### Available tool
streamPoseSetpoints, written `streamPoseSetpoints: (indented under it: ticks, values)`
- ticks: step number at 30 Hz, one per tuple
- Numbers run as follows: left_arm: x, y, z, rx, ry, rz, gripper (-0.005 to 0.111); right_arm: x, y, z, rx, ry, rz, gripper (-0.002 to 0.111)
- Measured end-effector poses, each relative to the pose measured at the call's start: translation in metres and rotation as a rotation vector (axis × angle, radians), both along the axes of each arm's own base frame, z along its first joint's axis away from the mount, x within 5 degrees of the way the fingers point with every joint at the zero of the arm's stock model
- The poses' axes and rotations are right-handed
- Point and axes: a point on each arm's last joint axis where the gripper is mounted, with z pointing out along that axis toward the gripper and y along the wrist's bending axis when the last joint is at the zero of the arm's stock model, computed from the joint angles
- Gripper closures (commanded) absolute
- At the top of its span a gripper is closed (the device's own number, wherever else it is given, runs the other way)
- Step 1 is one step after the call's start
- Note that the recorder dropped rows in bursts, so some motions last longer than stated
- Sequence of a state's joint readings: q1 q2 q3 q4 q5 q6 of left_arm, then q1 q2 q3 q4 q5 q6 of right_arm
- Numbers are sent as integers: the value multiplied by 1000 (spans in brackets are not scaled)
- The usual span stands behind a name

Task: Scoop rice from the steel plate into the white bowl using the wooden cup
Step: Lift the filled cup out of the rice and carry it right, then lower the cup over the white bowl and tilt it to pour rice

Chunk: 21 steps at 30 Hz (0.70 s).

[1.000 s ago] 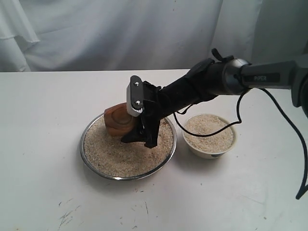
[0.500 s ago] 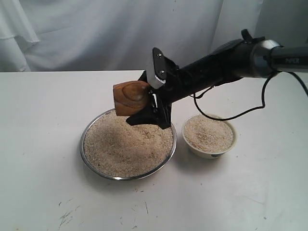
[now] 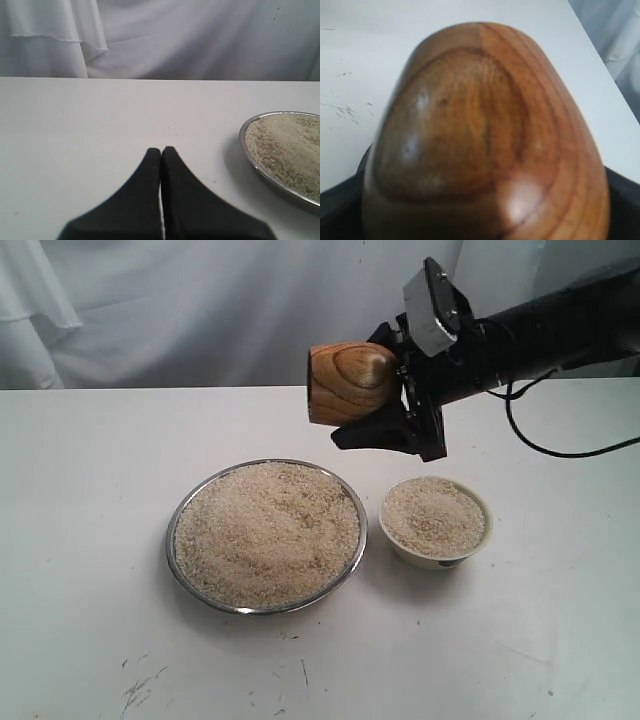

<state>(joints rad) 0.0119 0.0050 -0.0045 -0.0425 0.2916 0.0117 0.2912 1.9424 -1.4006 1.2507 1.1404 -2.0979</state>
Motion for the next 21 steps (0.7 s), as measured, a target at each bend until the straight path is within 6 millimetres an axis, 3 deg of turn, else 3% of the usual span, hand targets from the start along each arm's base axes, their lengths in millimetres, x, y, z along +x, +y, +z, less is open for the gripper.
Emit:
streamPoseSetpoints:
  ticks: [12,21]
  values:
    - [0,0,0,0,0,0,107,-12,-73,12,-3,20,-182,108]
    - [0,0,0,0,0,0,107,-21,-97,-8,-92,47,-263,108]
